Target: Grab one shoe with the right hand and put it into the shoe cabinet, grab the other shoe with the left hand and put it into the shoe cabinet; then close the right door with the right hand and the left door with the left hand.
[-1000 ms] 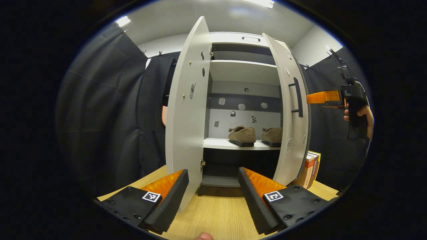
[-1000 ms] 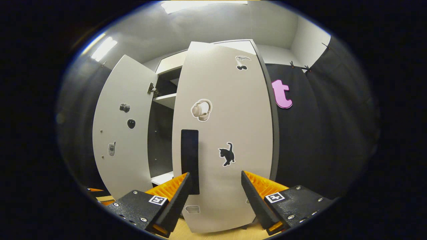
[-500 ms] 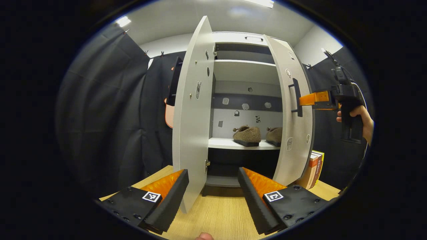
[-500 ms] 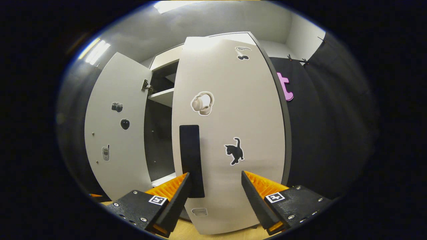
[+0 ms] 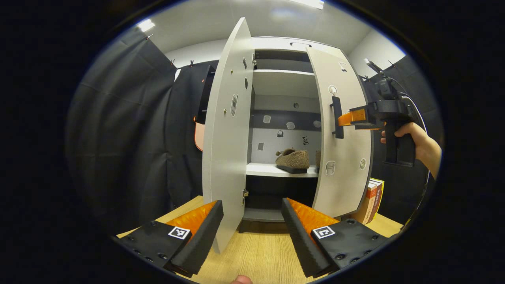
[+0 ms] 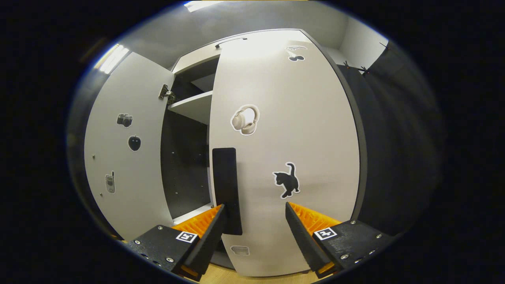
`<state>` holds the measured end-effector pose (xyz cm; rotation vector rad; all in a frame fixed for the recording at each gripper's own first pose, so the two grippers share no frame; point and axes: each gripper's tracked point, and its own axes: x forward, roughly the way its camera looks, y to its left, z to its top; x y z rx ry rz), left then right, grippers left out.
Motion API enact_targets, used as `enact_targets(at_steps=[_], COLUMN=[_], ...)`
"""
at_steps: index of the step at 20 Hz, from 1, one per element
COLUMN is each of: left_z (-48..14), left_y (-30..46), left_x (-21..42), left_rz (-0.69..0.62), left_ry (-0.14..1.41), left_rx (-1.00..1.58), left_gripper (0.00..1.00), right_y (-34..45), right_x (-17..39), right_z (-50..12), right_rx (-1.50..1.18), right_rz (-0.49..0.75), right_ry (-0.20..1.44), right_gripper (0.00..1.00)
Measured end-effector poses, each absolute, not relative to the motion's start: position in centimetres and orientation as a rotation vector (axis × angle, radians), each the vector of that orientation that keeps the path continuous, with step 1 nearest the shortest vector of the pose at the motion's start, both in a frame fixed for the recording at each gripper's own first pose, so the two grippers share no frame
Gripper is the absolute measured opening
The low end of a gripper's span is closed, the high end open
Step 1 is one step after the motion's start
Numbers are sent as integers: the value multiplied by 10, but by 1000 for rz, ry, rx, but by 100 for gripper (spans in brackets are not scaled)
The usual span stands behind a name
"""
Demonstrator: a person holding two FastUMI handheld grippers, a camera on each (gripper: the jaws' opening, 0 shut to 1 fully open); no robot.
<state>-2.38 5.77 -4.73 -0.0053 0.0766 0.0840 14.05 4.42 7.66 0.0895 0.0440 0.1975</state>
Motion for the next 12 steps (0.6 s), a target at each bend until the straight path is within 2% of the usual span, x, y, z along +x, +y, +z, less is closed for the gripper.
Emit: enact_targets(at_steps=[9,11,12], left_z=[-46,-46,-46], left_y=[50,49,49], left_x=[-21,-20,-20], left_rz=[67,64,63], left_ry=[76,77,78], left_rx=[-6,-6,-8], left_gripper=[94,97,94], right_y=[49,49,49], right_x=[150,150,150], right_z=[75,73,74], right_rx=[59,64,66], right_rz=[179,178,176], right_ry=[55,58,58], right_gripper=[92,92,92])
